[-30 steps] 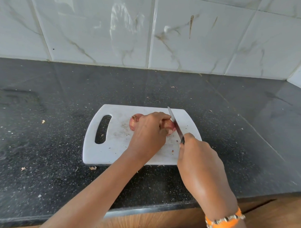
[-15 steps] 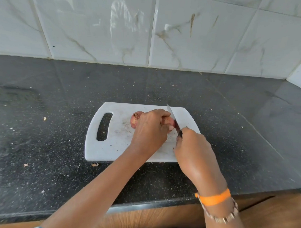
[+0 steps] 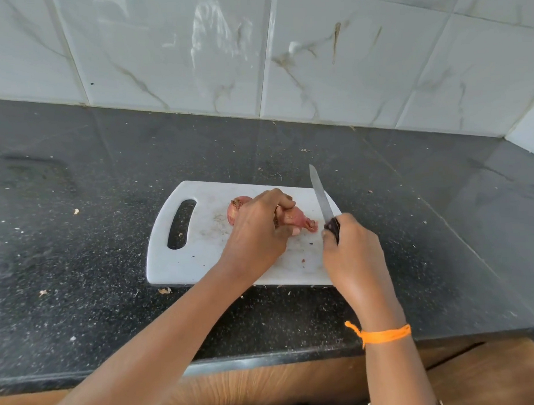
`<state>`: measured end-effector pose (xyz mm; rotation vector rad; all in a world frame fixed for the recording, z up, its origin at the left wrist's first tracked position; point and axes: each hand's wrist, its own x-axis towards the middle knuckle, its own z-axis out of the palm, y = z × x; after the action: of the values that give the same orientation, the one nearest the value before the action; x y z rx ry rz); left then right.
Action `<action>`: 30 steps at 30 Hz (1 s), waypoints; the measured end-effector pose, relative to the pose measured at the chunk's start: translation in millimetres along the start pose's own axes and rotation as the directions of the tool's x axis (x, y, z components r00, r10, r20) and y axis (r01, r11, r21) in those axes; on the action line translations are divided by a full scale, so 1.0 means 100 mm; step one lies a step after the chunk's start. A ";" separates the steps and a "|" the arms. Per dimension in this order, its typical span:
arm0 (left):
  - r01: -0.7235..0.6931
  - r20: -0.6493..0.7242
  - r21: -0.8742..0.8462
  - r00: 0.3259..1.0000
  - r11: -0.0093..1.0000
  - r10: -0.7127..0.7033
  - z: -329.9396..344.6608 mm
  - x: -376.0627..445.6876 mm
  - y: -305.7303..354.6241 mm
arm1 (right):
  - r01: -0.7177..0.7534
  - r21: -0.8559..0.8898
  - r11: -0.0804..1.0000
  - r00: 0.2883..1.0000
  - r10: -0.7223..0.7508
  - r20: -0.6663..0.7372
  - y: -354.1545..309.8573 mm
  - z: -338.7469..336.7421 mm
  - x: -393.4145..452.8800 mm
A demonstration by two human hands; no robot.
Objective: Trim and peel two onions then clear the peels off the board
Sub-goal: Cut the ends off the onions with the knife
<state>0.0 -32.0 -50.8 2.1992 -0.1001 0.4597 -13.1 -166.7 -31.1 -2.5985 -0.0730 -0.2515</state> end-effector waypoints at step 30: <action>-0.168 0.051 0.136 0.985 0.976 0.162 0.08 0.00 -0.07 | 0.191 -0.015 0.981 0.966 -0.191 -0.173 0.06 0.29 0.39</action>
<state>4.3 -34.3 -60.4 2.3492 -0.2809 0.5297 30.7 -157.3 -51.1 -2.5572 -0.2620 -0.5459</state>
